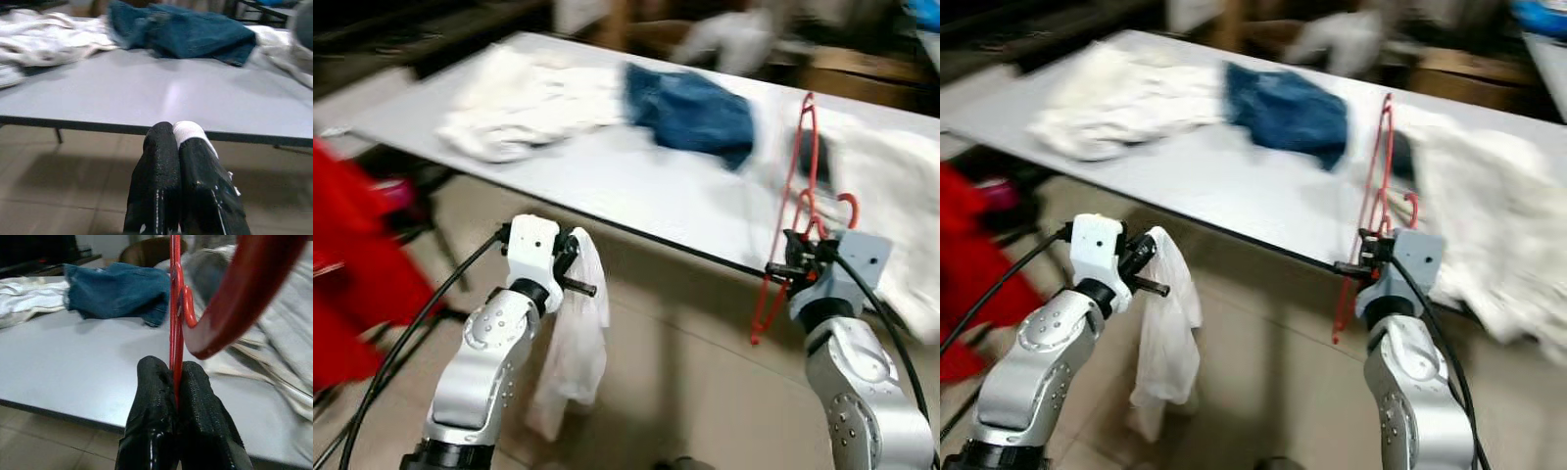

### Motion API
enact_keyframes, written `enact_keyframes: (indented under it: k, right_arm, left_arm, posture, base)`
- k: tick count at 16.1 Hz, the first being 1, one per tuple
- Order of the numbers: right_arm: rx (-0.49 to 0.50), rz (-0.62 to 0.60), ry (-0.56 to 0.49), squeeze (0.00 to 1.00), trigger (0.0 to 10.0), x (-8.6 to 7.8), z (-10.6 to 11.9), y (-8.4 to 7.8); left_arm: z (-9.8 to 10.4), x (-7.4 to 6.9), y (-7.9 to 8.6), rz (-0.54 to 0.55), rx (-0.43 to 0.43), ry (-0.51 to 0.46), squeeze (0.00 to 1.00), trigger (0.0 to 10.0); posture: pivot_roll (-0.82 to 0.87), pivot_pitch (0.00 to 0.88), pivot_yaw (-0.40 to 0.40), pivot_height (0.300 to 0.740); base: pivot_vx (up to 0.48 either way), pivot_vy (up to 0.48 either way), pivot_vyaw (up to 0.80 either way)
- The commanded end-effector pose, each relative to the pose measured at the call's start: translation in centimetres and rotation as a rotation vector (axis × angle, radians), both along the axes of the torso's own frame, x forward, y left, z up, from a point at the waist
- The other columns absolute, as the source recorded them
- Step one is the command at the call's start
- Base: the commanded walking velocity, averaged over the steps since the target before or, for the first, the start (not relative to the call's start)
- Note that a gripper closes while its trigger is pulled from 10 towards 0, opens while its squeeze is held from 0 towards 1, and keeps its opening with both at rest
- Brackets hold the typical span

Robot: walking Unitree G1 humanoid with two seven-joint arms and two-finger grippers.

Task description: Hang hanger

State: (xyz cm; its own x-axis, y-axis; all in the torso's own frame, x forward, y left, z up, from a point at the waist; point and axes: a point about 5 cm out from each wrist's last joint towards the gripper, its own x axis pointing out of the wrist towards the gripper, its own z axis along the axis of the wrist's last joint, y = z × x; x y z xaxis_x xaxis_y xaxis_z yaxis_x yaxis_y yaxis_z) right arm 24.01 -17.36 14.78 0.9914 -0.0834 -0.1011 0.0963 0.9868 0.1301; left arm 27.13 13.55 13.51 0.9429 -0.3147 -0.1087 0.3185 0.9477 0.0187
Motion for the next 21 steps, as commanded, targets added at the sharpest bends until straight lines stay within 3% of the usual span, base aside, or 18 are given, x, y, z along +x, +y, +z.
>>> enact_keyframes:
  k: [1,3,7,14,18,21]
  right_arm:
    - [0.002,0.028,-0.003,0.0,10.0,-0.1,0.3,0.4]
    - [-0.062,0.06,0.031,0.0,10.0,-0.2,-0.3,0.6]
    - [0.002,0.134,0.063,0.0,10.0,-0.6,-0.7,1.2]
    - [-0.044,0.133,0.098,0.0,10.0,-0.7,-0.9,1.1]
    - [-0.056,0.127,0.1,0.0,10.0,-0.7,-1.0,1.1]
    - [-0.01,0.187,0.093,0.0,10.0,-0.8,-0.8,1.5]
  left_arm:
    - [0.6,0.1,0.2,0.002,-0.004,-0.03,0.0,10.0]
    - [0.7,0.2,0.2,-0.006,-0.009,-0.034,0.0,10.0]
    - [0.9,0.3,0.2,-0.013,-0.039,-0.038,0.0,10.0]
    - [0.8,0.3,0.3,-0.006,-0.046,-0.036,0.0,10.0]
    - [0.9,0.4,0.2,0.008,-0.04,-0.045,0.0,10.0]
    - [1.0,0.6,0.2,0.012,-0.042,-0.044,0.0,10.0]
  posture:
    - [0.04,0.025,-0.002,0.74]
    - [0.04,0.022,0.0,0.74]
    - [0.04,0.009,0.002,0.74]
    - [0.04,0.005,0.001,0.74]
    - [0.03,0.007,0.002,0.74]
    - [0.03,0.01,0.003,0.74]
  base:
    - [0.0,0.0,-0.78]
    - [0.0,0.0,-0.79]
    - [0.0,0.0,-0.79]
    - [0.0,0.0,-0.79]
    - [0.0,-0.217,-0.12]
    - [0.0,-0.335,0.0]
